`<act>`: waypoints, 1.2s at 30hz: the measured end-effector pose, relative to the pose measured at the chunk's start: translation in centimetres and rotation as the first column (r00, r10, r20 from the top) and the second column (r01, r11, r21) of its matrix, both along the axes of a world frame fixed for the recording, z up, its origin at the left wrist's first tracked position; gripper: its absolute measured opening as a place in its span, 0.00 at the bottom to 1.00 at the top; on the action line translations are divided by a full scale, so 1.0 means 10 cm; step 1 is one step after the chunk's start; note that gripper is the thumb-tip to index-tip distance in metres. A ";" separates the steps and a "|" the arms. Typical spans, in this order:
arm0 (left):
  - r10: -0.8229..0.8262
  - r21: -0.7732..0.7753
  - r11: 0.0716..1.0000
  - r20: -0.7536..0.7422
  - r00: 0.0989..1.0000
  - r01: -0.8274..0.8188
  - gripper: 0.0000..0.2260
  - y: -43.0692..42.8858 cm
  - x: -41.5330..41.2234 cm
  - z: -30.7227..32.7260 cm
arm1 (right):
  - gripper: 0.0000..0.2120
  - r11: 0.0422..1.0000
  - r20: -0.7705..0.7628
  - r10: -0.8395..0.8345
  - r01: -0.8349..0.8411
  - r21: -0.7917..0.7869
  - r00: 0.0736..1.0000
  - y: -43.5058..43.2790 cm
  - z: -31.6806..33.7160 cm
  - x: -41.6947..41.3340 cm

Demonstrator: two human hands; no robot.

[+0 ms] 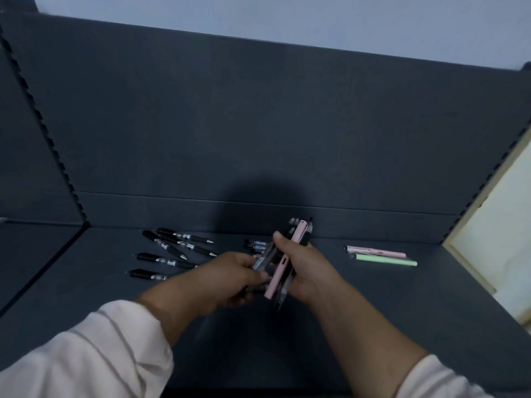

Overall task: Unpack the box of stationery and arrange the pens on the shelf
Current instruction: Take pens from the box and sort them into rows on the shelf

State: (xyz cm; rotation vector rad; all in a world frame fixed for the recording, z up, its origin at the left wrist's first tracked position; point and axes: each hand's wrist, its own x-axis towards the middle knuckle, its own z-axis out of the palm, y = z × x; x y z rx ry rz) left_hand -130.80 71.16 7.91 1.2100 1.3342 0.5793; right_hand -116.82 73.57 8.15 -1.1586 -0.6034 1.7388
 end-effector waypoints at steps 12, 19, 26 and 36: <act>-0.109 0.095 0.986 -0.233 0.966 0.134 0.04 0.10 -0.08 -0.06 | 0.06 0.993 0.242 -0.097 0.076 0.093 0.965 0.08 -0.12 0.53; 0.049 0.242 0.970 -0.298 0.953 0.025 0.04 0.22 0.11 -0.21 | 0.07 0.985 0.344 -0.166 0.137 0.107 0.924 0.08 -0.28 0.66; 0.218 0.344 0.933 -0.322 0.921 -0.101 0.05 0.35 0.22 -0.36 | 0.09 0.985 0.439 -0.166 0.133 0.106 0.883 0.16 -0.32 0.73; 0.134 0.364 0.931 -0.383 0.914 0.016 0.08 0.21 0.38 -0.09 | 0.09 0.997 0.190 -0.072 0.072 0.010 0.979 0.18 -0.10 0.56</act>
